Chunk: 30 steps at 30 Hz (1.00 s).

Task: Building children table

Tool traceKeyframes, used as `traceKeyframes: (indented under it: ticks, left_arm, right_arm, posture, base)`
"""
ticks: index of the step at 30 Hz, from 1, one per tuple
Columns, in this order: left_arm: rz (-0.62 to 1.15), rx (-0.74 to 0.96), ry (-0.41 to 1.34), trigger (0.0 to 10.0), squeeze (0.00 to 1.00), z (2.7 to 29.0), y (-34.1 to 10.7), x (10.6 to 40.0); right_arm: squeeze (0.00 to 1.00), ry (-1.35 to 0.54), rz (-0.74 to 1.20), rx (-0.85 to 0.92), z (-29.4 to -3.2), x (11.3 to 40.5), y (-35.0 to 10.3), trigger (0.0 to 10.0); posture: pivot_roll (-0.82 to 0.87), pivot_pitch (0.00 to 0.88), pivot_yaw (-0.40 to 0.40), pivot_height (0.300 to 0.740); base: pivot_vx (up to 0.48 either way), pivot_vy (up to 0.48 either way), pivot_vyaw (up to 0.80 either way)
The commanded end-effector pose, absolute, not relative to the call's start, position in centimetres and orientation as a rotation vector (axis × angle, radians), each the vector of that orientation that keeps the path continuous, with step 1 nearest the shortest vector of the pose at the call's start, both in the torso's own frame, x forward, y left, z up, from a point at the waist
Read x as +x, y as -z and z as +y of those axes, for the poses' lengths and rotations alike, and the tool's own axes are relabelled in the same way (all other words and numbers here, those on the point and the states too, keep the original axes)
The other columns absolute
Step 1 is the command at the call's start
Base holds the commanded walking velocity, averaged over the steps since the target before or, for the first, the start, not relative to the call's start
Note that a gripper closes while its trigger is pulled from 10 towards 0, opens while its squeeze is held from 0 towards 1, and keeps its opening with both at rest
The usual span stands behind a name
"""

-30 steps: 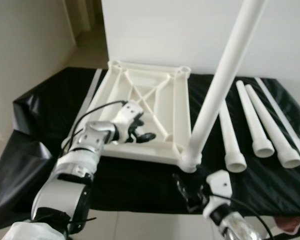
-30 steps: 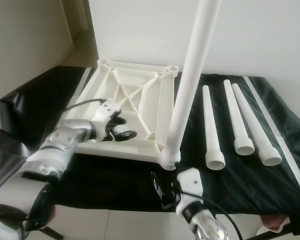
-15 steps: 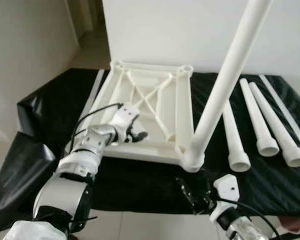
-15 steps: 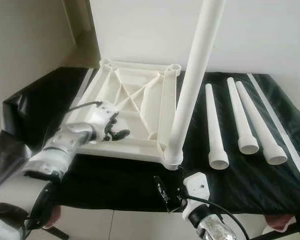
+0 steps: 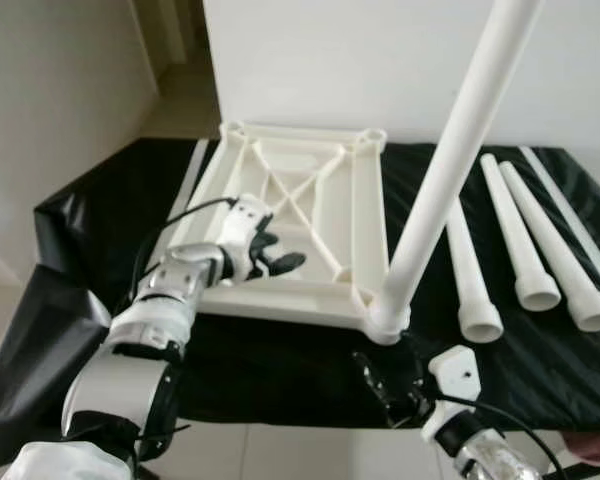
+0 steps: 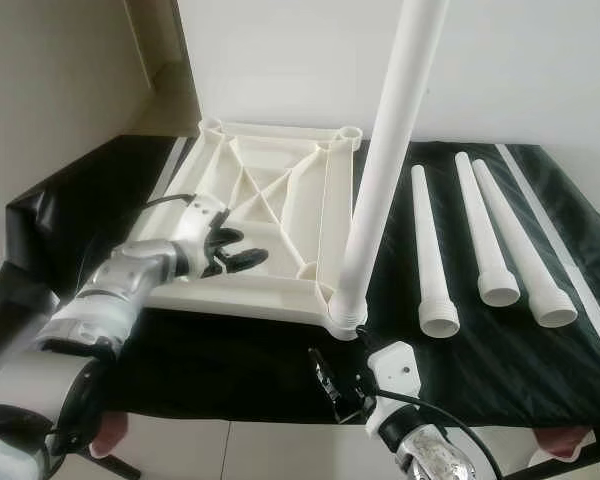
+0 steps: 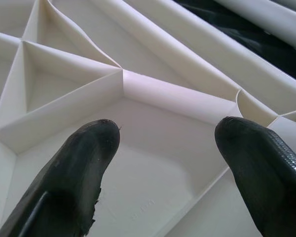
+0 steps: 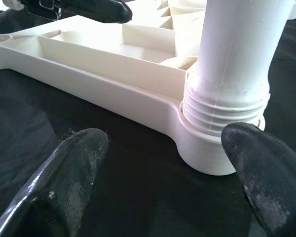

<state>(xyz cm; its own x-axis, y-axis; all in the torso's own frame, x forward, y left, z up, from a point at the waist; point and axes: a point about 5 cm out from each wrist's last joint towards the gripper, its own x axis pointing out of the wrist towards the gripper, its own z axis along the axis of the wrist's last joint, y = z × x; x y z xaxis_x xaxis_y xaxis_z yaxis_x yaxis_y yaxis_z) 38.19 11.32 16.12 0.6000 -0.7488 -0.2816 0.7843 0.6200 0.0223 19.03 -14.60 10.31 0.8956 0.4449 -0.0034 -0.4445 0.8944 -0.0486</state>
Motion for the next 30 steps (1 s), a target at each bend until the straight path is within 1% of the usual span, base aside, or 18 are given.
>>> traceKeyframes:
  ticks: [1, 3, 4, 5, 8, 10, 18, 24, 25, 28, 30]
  left_arm:
    - [0.279, 0.156, 1.074, 10.0, 0.0, 11.3, -15.6, 37.2]
    - [0.308, 0.225, 1.087, 10.0, 0.0, 11.3, -14.8, 36.9]
    - [0.308, 0.225, 1.087, 10.0, 0.0, 11.3, -14.8, 36.9]
    - [0.324, 0.272, 1.102, 10.0, 0.0, 11.3, -14.3, 36.7]
    - [0.352, 0.31, 1.094, 10.0, 0.0, 11.7, -13.9, 36.7]
    - [0.392, 0.391, 1.087, 10.0, 0.0, 12.1, -13.2, 36.6]
    - [0.415, 0.374, 1.069, 10.0, 0.0, 12.0, -13.0, 36.7]
    - [0.477, 0.39, 0.976, 10.0, 0.0, 12.0, -12.2, 37.0]
    - [0.513, 0.404, 0.944, 10.0, 0.0, 11.8, -11.7, 36.9]
    - [0.522, 0.408, 0.936, 10.0, 0.0, 11.8, -11.6, 36.9]
    - [0.541, 0.392, 0.895, 10.0, 0.0, 11.5, -11.3, 36.9]
  right_arm:
    - [0.0, -0.464, 0.0, -0.049, -14.8, 19.1, -10.0, 10.0]
    - [0.0, -0.464, -0.004, -0.051, -14.8, 19.3, -10.1, 10.0]
    - [0.0, -0.464, -0.004, -0.051, -14.8, 19.3, -10.1, 10.0]
    - [0.0, -0.464, -0.006, -0.05, -14.7, 19.4, -10.1, 10.0]
    - [0.0, -0.463, -0.01, -0.053, -14.7, 19.6, -10.0, 10.0]
    - [0.0, -0.453, -0.02, -0.054, -14.7, 19.9, -10.1, 10.0]
    - [0.0, -0.448, -0.026, -0.058, -14.6, 20.0, -10.1, 10.0]
    - [0.0, -0.444, -0.03, -0.069, -14.6, 20.2, -10.1, 10.0]
    - [0.0, -0.442, -0.032, -0.071, -14.6, 20.3, -10.1, 10.0]
    - [0.0, -0.442, -0.033, -0.072, -14.6, 20.4, -10.1, 10.0]
    - [0.0, -0.441, -0.034, -0.076, -14.6, 20.4, -10.1, 10.0]
  posture:
    - [-0.04, 0.0, 0.039, 0.74]
    - [-0.04, 0.0, 0.037, 0.74]
    - [-0.04, 0.0, 0.037, 0.74]
    - [-0.04, 0.0, 0.038, 0.74]
    - [-0.04, 0.0, 0.037, 0.74]
    - [-0.04, 0.0, 0.04, 0.74]
    - [-0.05, 0.0, 0.045, 0.74]
    - [-0.05, 0.0, 0.049, 0.74]
    - [-0.05, 0.0, 0.05, 0.74]
    - [-0.05, 0.0, 0.05, 0.74]
    - [-0.05, 0.0, 0.056, 0.74]
  base:
    - [0.0, 0.0, 0.0]
    - [0.0, 0.0, 0.0]
    - [0.0, 0.0, 0.0]
    - [0.0, 0.0, 0.0]
    - [0.0, 0.0, 0.0]
    - [0.0, 0.0, 0.0]
    - [0.0, 0.0, 0.0]
    - [0.0, 0.0, 0.0]
    - [0.0, 0.0, 0.0]
    - [0.0, 0.0, 0.0]
    - [0.0, 0.0, 0.0]
